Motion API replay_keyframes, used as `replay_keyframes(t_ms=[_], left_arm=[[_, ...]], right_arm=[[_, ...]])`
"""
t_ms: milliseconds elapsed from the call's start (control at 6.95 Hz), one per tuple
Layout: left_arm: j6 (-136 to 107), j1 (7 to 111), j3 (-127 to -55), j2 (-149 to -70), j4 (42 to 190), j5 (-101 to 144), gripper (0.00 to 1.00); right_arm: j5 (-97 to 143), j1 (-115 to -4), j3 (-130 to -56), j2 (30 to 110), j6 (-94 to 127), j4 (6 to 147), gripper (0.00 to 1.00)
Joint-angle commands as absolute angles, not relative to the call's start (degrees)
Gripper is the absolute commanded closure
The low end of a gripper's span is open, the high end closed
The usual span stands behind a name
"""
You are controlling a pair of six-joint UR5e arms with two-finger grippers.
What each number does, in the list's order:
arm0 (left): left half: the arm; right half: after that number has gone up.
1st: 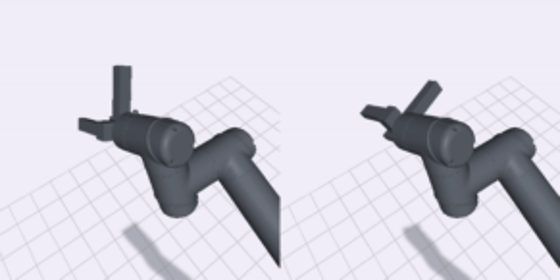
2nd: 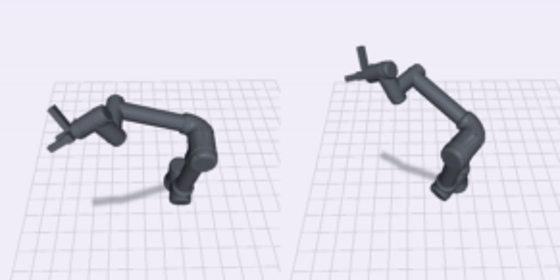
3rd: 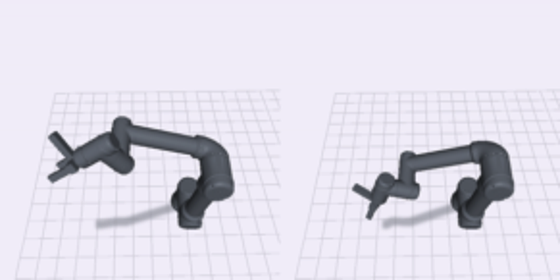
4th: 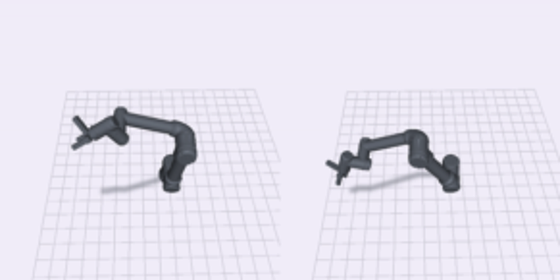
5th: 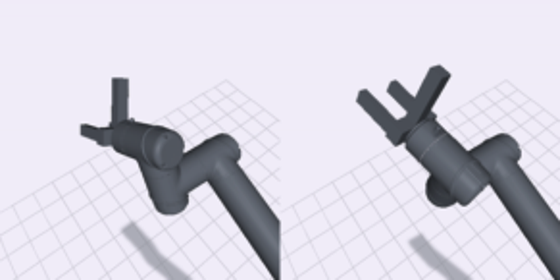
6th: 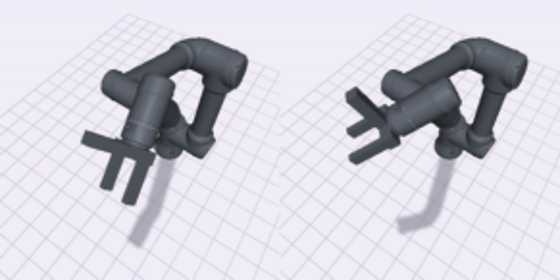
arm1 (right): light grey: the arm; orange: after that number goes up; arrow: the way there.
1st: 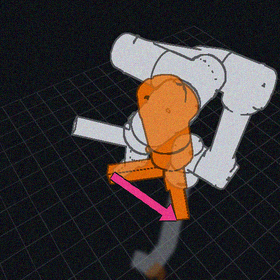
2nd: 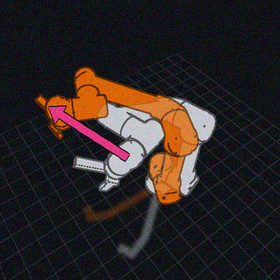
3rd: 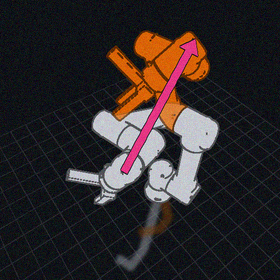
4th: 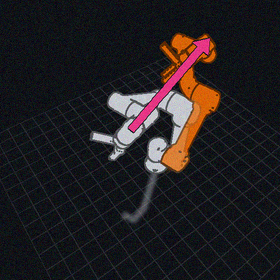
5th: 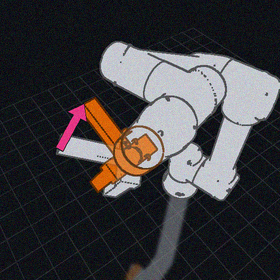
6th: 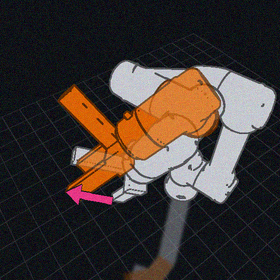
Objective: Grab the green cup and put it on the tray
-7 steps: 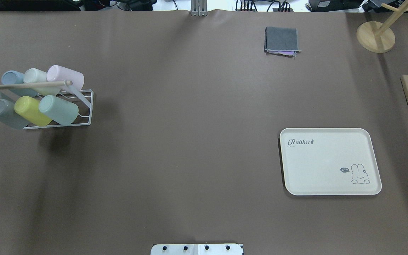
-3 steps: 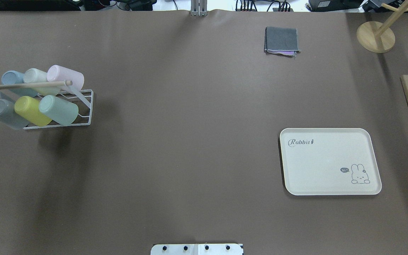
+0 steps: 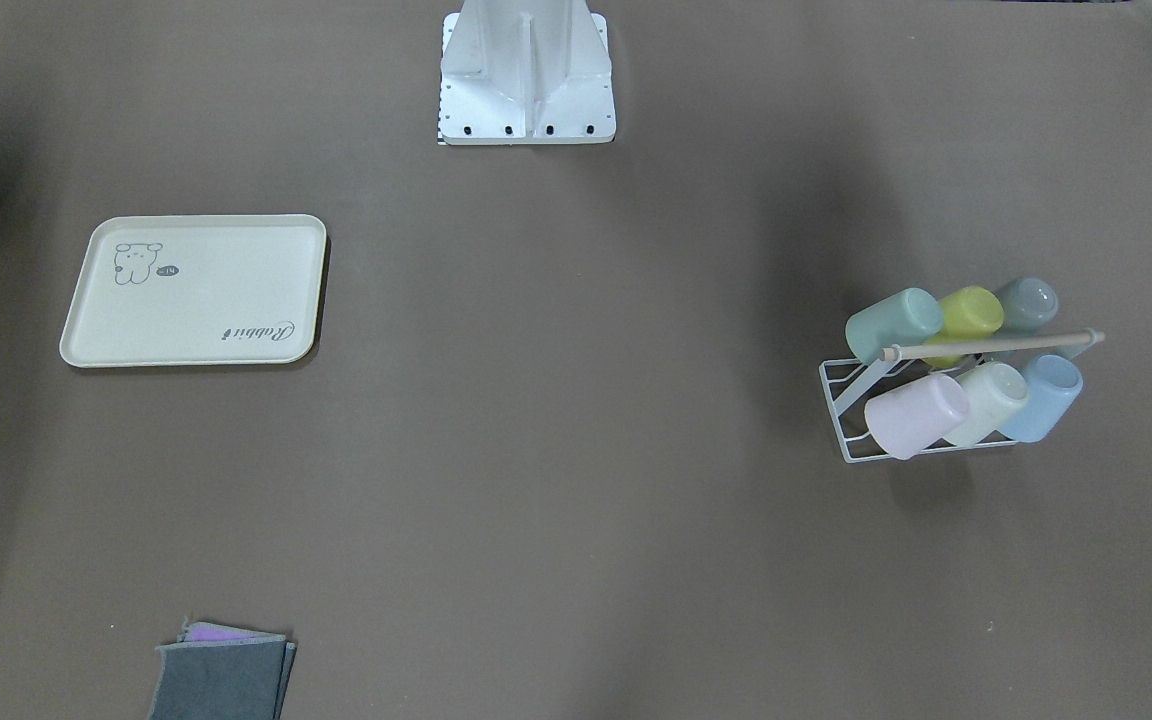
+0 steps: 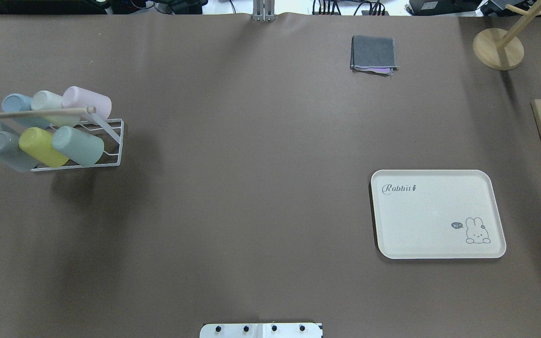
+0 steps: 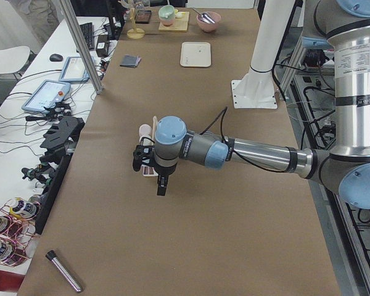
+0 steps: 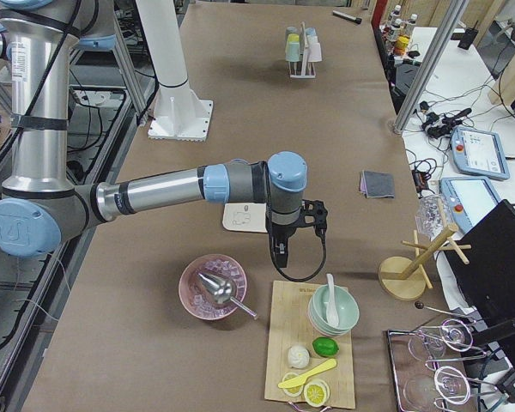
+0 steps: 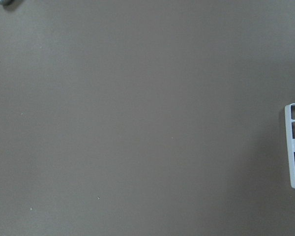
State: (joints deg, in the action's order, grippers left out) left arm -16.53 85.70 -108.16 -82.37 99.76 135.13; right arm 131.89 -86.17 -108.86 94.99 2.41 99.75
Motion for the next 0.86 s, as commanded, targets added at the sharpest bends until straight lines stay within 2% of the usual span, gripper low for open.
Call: replay_keyframes(t_ms=[0, 432, 720], left_arm=[[-23.08, 81.15, -113.97, -82.09, 99.84, 136.49, 0.02], [-34.60, 72.53, -120.39, -82.62, 100.28, 135.62, 0.02], [-38.47, 68.76, -120.59, -86.73, 100.55, 133.61, 0.02]], right_arm=[[131.66, -80.01, -108.46, 93.96, 13.48, 94.87, 0.01], [132.88, -77.26, -104.42, 89.65, 17.14, 94.83, 0.01], [132.98, -74.72, -104.41, 88.51, 20.01, 94.92, 0.04]])
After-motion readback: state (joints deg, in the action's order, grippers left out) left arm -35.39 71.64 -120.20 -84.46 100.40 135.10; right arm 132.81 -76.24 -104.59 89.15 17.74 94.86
